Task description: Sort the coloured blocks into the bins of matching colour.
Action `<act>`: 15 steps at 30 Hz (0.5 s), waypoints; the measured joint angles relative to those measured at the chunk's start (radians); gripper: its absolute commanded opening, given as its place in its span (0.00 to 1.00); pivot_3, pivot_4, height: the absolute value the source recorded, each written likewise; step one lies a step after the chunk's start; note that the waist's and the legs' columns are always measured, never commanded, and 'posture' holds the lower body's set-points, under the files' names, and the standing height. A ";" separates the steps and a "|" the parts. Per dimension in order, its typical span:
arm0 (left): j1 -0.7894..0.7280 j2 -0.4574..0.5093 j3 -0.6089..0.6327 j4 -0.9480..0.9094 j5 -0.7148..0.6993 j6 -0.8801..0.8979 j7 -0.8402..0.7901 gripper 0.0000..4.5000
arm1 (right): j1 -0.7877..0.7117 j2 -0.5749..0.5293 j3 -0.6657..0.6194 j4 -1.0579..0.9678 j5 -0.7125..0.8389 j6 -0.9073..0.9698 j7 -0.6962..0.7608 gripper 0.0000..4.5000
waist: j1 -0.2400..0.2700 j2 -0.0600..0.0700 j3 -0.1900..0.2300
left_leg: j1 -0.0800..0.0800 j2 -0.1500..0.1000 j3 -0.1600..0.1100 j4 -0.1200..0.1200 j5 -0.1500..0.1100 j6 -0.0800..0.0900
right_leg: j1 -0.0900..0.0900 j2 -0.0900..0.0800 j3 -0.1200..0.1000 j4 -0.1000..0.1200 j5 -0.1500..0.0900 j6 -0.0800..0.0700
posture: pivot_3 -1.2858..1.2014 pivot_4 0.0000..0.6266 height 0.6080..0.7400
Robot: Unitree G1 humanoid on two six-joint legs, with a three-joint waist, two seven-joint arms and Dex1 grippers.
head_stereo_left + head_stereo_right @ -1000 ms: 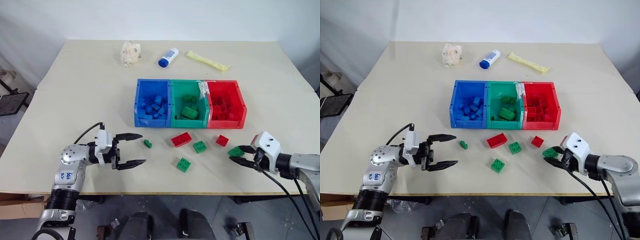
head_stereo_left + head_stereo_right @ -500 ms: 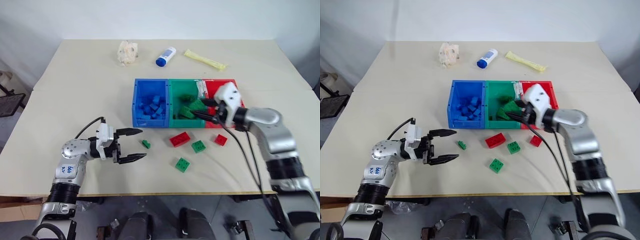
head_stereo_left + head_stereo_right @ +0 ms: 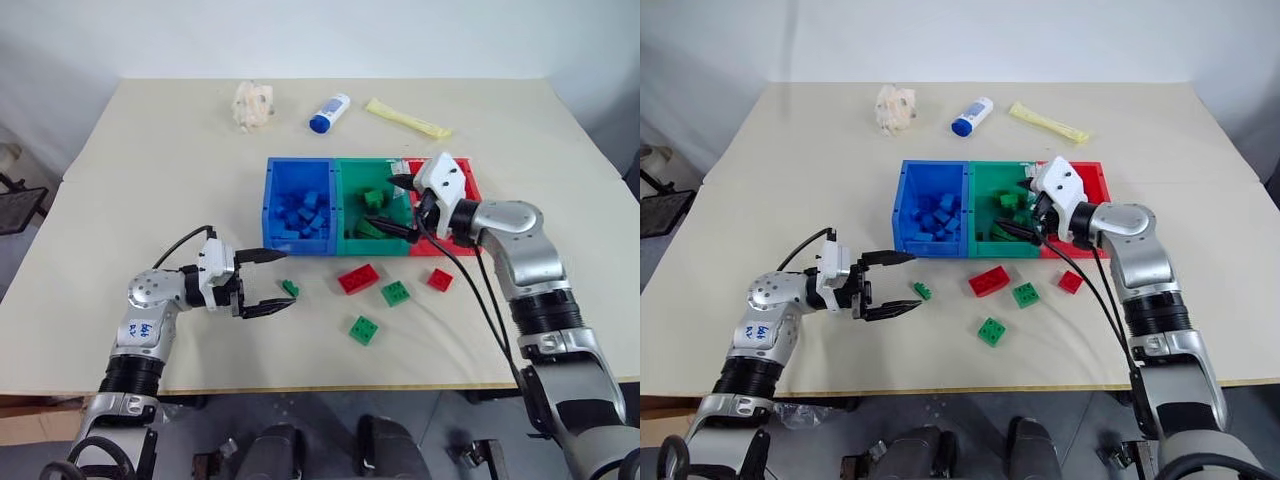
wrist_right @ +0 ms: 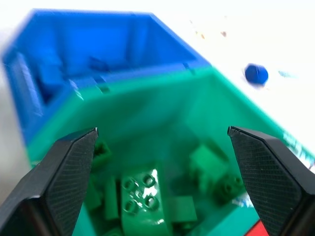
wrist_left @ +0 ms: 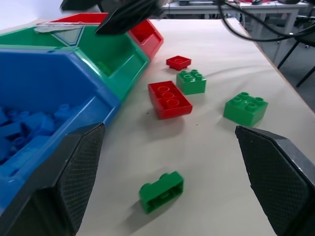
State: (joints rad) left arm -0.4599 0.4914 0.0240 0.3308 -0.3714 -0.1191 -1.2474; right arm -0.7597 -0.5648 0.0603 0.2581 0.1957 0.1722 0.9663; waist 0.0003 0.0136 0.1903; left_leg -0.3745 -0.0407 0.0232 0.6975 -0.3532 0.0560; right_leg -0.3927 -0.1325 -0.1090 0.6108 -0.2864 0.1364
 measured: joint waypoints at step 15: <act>0.008 -0.010 0.027 0.044 -0.037 -0.080 -0.087 1.00 | 0.652 -0.360 -0.342 -0.425 0.259 0.185 0.235 0.99 | 0.025 0.000 0.000 | 0.001 0.001 0.005 0.000 0.000 0.000 | 0.002 0.000 0.002 -0.004 0.000 0.000 | 0.52 0.24 1.00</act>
State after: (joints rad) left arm -0.4520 0.4813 0.0509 0.3750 -0.4086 -0.1992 -1.3343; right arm -0.1077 -0.9250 -0.2819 -0.1666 0.4544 0.3570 1.2015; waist 0.0249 0.0133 0.1905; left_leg -0.3734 -0.0395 0.0285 0.6978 -0.3531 0.0563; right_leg -0.3910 -0.1328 -0.1074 0.6070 -0.2862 0.1367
